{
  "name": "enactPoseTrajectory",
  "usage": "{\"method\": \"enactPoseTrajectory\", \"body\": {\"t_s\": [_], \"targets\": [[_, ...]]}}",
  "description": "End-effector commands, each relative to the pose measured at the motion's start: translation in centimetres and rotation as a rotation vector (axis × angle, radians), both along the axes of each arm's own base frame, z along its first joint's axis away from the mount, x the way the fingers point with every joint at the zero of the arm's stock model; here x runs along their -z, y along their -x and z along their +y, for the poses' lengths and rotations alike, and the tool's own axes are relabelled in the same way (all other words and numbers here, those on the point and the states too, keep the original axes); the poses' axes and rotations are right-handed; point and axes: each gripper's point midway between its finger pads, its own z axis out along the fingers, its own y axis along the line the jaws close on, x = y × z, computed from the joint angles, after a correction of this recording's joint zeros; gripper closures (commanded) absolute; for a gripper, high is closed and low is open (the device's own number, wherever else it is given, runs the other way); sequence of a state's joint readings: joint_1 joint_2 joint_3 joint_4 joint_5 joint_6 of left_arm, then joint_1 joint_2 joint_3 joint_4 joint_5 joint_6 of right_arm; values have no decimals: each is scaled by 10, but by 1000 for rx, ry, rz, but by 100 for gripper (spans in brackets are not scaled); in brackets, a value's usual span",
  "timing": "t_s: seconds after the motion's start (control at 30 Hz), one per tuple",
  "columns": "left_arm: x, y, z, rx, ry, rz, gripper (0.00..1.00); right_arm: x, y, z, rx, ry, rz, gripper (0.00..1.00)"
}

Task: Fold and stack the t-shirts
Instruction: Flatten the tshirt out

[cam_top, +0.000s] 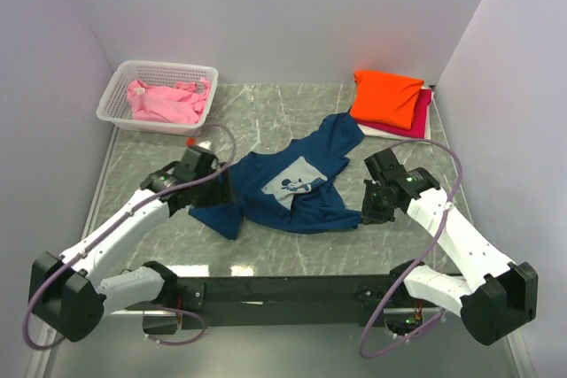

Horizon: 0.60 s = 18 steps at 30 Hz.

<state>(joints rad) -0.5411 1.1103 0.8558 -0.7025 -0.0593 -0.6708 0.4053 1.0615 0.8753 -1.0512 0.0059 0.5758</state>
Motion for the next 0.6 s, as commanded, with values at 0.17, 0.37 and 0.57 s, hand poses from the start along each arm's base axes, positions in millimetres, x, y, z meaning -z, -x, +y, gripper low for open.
{"method": "enactPoseTrajectory", "body": {"t_s": [0.17,0.37,0.57], "targets": [[40,-10,70,-347,-85,101,20,-2,-20,11,18,-63,-45,100],[65,-43,90,-402,-132,125,19,-6,-27,9,56,-90,-76,100],[79,-70,101,-393,-213,115,22,-13,-31,7,75,-104,-99,100]]}}
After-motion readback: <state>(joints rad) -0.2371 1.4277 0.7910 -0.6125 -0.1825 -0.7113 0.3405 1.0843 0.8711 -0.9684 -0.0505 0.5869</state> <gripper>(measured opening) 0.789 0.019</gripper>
